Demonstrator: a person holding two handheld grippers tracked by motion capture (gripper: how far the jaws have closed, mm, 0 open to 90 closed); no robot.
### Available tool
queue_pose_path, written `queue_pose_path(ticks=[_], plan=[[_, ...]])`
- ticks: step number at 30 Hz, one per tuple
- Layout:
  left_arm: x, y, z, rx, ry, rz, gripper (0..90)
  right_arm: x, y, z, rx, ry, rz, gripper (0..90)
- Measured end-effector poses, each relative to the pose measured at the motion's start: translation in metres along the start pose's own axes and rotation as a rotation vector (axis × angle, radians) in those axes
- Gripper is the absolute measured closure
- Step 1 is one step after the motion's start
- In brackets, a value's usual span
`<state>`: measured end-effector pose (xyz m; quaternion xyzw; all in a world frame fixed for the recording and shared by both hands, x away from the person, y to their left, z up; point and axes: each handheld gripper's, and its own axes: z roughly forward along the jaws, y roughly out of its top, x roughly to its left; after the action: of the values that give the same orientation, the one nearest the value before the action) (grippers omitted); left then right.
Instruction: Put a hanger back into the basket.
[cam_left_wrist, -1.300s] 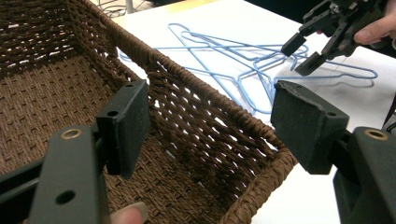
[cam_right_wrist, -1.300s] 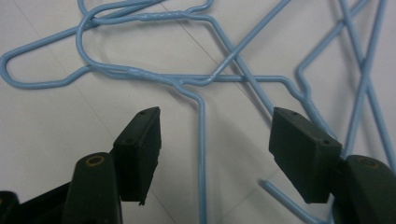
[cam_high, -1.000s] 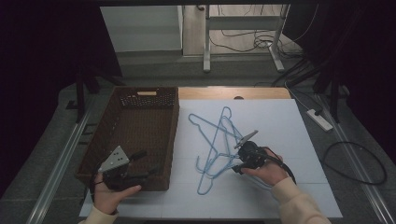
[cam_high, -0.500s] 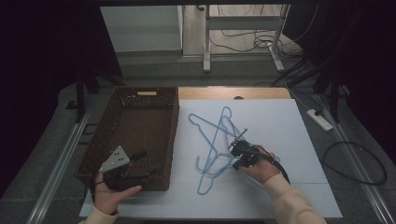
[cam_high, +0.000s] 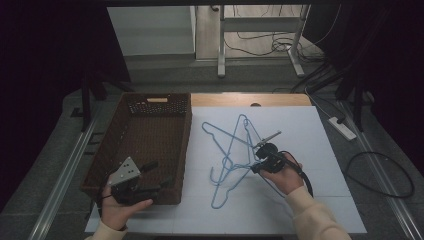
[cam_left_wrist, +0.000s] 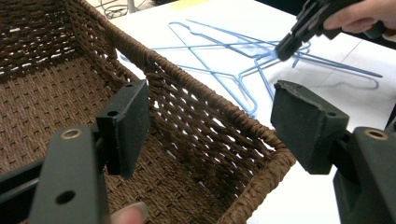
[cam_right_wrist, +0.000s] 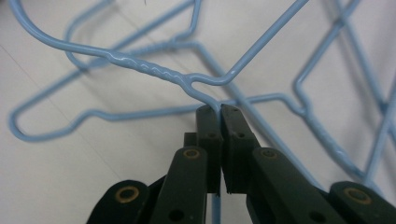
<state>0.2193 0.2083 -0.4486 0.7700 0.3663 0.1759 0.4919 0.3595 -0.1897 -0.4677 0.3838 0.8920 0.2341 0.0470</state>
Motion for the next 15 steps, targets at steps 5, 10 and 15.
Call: queue_pose_path(ticks=[5, 10, 15], plan=[[0.0, 0.0, 0.001, 0.005, 0.003, 0.001, 29.3, -0.001, -0.002, -0.015, -0.077, 0.005, 0.027, 87.7], [-0.001, 0.0, 0.0, 0.006, 0.006, 0.006, 29.3, -0.002, -0.003, -0.026, -0.131, 0.024, 0.054, 87.7], [-0.001, 0.0, 0.001, 0.01, 0.003, 0.008, 29.2, -0.002, -0.004, -0.038, -0.193, 0.052, 0.091, 87.8]])
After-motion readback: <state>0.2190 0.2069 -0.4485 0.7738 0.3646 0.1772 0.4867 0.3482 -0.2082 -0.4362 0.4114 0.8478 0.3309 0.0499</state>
